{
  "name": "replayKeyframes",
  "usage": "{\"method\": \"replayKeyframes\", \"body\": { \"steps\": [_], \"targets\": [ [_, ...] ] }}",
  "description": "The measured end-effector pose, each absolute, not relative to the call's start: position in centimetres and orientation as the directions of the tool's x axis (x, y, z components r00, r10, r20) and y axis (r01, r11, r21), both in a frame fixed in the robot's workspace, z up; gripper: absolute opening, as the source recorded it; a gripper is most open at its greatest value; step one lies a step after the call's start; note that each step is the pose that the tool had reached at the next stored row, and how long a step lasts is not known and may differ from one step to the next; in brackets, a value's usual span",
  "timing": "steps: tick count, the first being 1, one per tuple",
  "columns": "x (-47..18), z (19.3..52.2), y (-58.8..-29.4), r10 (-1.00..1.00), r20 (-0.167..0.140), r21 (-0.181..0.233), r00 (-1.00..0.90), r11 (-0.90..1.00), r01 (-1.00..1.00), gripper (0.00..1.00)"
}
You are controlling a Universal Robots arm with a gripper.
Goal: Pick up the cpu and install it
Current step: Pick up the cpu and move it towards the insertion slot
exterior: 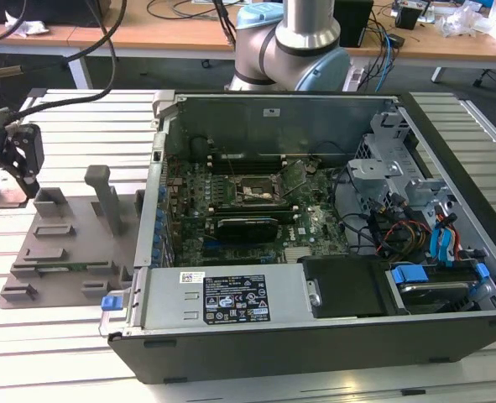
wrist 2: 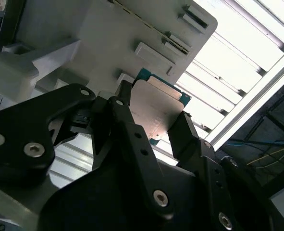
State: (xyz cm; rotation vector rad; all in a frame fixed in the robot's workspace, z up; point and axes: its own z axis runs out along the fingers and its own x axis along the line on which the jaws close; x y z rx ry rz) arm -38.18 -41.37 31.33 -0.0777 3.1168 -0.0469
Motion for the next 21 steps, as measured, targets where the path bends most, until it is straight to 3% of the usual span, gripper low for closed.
{"method": "replayKeyframes", "body": {
  "steps": [21],
  "targets": [
    [-38.2, 36.8, -41.4, -0.05, -0.022, -0.042, -0.998, 0.998, -0.049, 0.55]
  ]
}}
